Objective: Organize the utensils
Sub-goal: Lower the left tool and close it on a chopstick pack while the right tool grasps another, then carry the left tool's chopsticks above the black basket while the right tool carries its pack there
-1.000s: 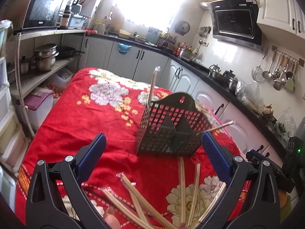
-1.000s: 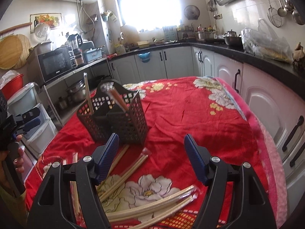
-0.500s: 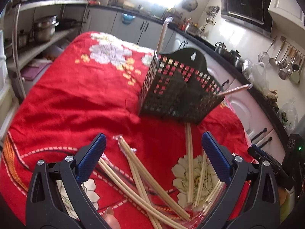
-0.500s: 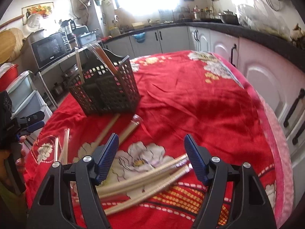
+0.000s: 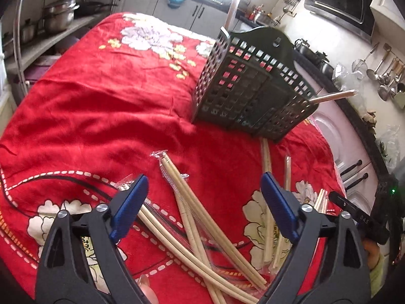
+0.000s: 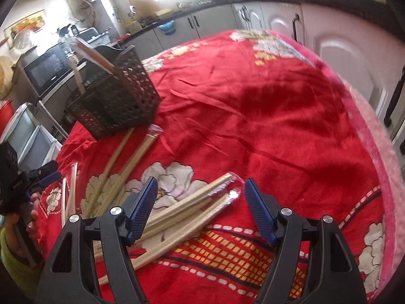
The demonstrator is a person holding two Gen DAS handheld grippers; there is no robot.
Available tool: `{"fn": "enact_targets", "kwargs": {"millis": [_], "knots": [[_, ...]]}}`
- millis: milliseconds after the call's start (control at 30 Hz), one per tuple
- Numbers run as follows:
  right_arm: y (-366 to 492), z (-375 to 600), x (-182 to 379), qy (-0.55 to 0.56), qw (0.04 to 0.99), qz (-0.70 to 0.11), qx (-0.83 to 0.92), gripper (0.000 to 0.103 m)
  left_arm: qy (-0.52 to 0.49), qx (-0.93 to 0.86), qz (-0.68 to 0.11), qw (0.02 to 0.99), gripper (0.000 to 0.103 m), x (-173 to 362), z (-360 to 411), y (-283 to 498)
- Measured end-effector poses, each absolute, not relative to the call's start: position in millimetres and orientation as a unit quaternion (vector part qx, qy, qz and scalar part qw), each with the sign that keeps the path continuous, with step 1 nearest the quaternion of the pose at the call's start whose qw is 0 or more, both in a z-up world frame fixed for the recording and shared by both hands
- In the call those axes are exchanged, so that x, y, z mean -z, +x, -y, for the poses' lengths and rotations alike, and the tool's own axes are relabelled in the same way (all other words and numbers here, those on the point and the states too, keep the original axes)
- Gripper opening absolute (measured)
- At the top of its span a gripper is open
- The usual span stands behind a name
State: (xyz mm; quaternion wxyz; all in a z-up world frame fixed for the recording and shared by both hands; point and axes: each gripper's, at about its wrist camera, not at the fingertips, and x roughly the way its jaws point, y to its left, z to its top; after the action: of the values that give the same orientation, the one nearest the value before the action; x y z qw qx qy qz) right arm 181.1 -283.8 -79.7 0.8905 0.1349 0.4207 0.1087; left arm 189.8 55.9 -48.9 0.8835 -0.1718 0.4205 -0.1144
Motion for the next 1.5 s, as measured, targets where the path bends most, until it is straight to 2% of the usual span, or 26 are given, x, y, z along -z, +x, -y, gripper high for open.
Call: {"fn": "enact_targets", "kwargs": {"millis": [100,267,333,433,533,633,667,700,767,867,1167,1500], "knots": [[189.3,289.7,87.0,0.155,0.881,-0.432,-0.114,0.068,-0.179,0.113,-0.432,0.877,0.074,55.0,-57.8,194.8],[201.4,293.2,93.1,0.173,0.871,-0.443,-0.125,0.052,-0.197,0.108,-0.448,0.865,0.072,63.1,-63.8,205.8],[205.3,294.7,93.9,0.176,0.869,-0.444,-0.127,0.044,-0.201,0.106,-0.453,0.862,0.066,65.6,-66.0,210.0],[210.7,296.4,94.3,0.179,0.867,-0.446,-0.129,0.022,-0.216,0.102,-0.462,0.854,0.061,70.7,-70.4,218.4],[215.2,298.9,95.1,0.189,0.865,-0.446,-0.134,0.019,-0.217,0.095,-0.464,0.853,0.053,71.9,-71.3,225.1],[217.9,299.3,92.8,0.185,0.867,-0.443,-0.136,0.011,-0.212,0.091,-0.469,0.853,0.042,72.7,-70.1,231.6],[218.4,298.9,92.1,0.185,0.867,-0.442,-0.138,0.009,-0.209,0.09,-0.47,0.853,0.035,72.5,-69.3,233.3],[219.4,299.4,91.4,0.186,0.866,-0.442,-0.14,0.008,-0.205,0.089,-0.471,0.853,0.025,72.5,-68.4,234.8],[221.6,300.5,89.5,0.186,0.866,-0.441,-0.145,0.006,-0.196,0.087,-0.475,0.853,0.015,73.6,-66.0,238.2],[223.8,300.8,86.2,0.185,0.867,-0.438,-0.151,0.006,-0.187,0.088,-0.477,0.855,0.007,73.1,-63.8,241.3],[227.9,301.7,65.5,0.181,0.873,-0.42,-0.17,0.003,-0.187,0.107,-0.439,0.872,0.004,41.0,-65.2,236.9],[205.0,271.3,-6.9,0.157,0.898,-0.333,-0.242,0.001,-0.181,0.145,-0.359,0.904,0.003,-28.3,-57.2,213.5]]}}
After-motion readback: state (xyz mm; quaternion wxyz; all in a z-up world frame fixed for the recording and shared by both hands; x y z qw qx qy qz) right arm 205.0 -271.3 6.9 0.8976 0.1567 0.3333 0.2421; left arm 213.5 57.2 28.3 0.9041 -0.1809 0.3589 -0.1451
